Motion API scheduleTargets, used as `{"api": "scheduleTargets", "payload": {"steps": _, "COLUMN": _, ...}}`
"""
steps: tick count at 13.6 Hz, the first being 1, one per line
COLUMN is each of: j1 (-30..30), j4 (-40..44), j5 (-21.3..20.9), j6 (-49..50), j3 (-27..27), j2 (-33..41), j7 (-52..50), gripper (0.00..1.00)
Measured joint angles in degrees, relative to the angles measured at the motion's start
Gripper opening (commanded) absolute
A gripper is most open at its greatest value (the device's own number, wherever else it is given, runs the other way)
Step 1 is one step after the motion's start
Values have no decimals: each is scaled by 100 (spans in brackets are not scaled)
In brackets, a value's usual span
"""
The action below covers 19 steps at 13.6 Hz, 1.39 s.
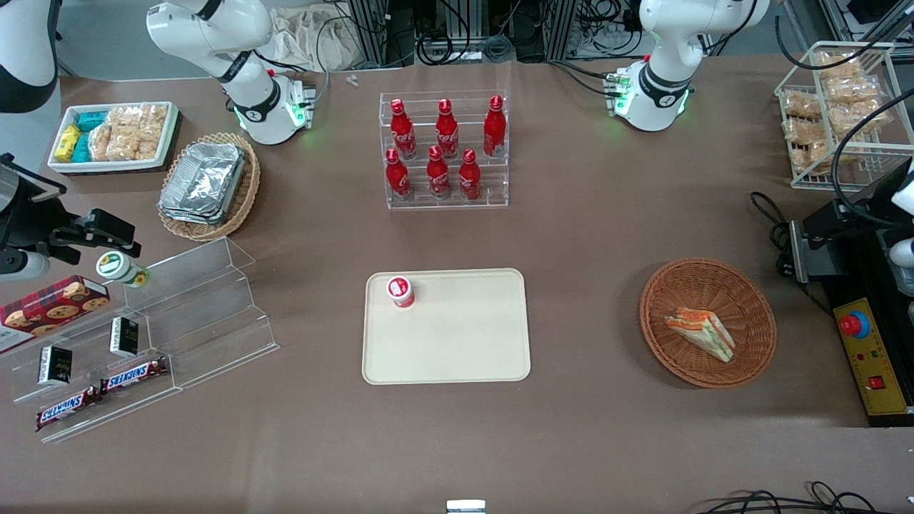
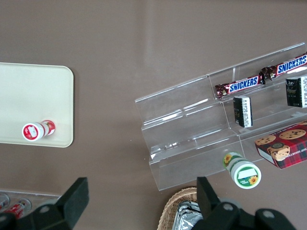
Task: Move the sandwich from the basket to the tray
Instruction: 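Move the left gripper toward the wicker basket holding the sandwich, then lower the open left gripper onto the wrapped sandwich in the basket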
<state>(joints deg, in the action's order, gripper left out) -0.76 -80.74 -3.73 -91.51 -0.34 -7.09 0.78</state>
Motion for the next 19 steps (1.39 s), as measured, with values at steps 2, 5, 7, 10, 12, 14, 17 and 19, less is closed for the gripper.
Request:
{"api": "scheduleTargets", "payload": {"steps": 2, "j1": -20, "j4": 0, "j5": 1, "j6": 1, "j3": 34, "j2": 3, "j7": 0, "gripper": 100}}
{"api": "scheduleTargets", "payload": {"steps": 5, "j1": -20, "j4": -5, "j5": 3, "j6": 19, "j3": 58, "j2": 3, "j7": 0, "gripper": 100}}
{"api": "scheduleTargets", "payload": {"steps": 7, "j1": -22, "j4": -74, "j5": 3, "j6": 25, "j3": 60, "j2": -1, "j7": 1, "gripper": 100}}
{"api": "scheduleTargets", "payload": {"steps": 10, "j1": -23, "j4": -491, "j5": 39, "j6": -106, "j3": 77, "j2": -15, "j7": 1, "gripper": 100}}
{"api": "scheduleTargets", "payload": {"steps": 12, "j1": -4, "j4": -1078, "j5": 60, "j6": -721, "j3": 124, "j2": -3, "j7": 1, "gripper": 100}}
{"api": "scheduleTargets", "payload": {"steps": 14, "j1": 20, "j4": -1845, "j5": 76, "j6": -1523, "j3": 166, "j2": 62, "j7": -3, "gripper": 100}}
{"api": "scheduleTargets", "payload": {"steps": 17, "j1": 23, "j4": -2765, "j5": 121, "j6": -2428, "j3": 189, "j2": 162, "j7": -410, "gripper": 100}}
{"api": "scheduleTargets", "payload": {"steps": 19, "j1": 22, "j4": -3118, "j5": 121, "j6": -2979, "j3": 189, "j2": 104, "j7": -1130, "gripper": 100}}
